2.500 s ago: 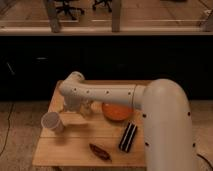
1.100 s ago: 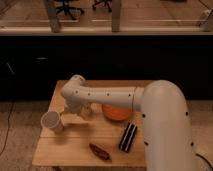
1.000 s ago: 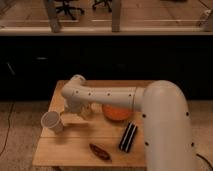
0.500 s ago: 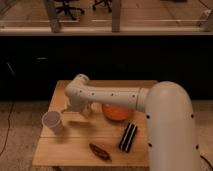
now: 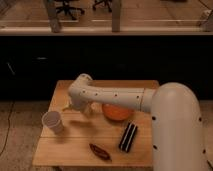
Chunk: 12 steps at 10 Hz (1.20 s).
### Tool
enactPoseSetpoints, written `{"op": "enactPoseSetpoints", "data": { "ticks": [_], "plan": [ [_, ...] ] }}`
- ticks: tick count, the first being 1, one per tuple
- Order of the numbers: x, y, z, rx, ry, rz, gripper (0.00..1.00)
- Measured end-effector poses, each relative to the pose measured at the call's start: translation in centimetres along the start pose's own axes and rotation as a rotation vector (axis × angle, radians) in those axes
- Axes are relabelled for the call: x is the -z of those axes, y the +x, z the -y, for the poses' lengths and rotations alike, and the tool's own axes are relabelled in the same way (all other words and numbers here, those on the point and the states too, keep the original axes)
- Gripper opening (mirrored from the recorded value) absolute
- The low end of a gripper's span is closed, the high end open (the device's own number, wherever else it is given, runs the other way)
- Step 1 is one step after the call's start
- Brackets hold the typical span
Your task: Pick up the ceramic cup
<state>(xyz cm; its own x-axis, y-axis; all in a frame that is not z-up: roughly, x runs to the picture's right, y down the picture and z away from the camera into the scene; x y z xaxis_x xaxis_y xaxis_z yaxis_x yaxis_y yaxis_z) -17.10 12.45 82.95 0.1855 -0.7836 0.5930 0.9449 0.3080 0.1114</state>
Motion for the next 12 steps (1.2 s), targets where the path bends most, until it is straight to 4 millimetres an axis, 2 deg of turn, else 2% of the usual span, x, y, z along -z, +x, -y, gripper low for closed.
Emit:
{"op": "enactPoseSetpoints", "data": {
  "ticks": [6,12],
  "plan": [
    [1.4,-1.1,0.9,0.064,0.038,-0.017,0.80],
    [3.6,-3.0,2.7,0.213,0.048,-0.116,0.80]
  ]
}}
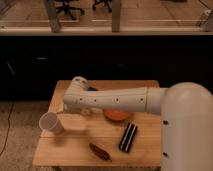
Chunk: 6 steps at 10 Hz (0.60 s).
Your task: Pick up the ceramic cup
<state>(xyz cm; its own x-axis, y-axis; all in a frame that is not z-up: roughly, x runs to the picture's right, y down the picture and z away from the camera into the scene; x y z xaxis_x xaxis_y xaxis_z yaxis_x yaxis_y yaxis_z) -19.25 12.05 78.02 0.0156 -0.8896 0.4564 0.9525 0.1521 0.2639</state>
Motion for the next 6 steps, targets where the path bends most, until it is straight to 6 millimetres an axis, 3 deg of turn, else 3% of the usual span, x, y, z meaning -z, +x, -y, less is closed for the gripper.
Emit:
{"op": "enactPoseSetpoints", "data": {
  "ticks": [3,6],
  "plan": [
    [0.7,0.4,0.5,0.034,0.001,-0.042,0.80],
    [0.8,2.7,-1.1,-0.019,0.008,-0.062,0.80]
  ]
}}
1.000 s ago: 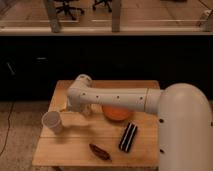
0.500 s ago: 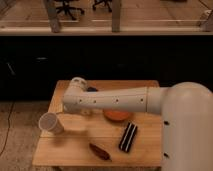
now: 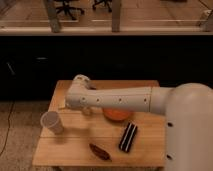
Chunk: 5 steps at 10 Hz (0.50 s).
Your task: Pick up the ceramic cup
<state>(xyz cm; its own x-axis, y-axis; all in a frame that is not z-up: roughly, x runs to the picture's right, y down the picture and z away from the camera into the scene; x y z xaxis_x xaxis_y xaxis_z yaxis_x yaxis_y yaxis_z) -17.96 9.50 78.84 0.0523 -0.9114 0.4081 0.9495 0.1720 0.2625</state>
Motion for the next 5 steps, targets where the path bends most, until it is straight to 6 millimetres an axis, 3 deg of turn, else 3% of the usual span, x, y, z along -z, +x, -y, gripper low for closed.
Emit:
{"op": "enactPoseSetpoints", "data": {
  "ticks": [5],
  "plan": [
    [-2.4,-1.6,1.7,0.017,0.011,0.088,0.80]
  ]
}}
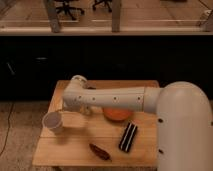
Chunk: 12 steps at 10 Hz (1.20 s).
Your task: Pick up the ceramic cup
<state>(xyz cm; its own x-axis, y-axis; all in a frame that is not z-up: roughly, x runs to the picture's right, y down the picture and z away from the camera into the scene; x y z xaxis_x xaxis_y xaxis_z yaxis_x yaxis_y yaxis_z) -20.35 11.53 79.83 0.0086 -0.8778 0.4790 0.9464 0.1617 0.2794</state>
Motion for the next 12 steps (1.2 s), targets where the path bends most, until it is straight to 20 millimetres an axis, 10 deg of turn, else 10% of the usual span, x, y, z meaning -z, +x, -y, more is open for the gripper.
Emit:
{"op": "enactPoseSetpoints", "data": {
  "ticks": [12],
  "plan": [
    [-3.7,-3.6,2.2,0.056,-0.022,0.164,0.78]
  ]
}}
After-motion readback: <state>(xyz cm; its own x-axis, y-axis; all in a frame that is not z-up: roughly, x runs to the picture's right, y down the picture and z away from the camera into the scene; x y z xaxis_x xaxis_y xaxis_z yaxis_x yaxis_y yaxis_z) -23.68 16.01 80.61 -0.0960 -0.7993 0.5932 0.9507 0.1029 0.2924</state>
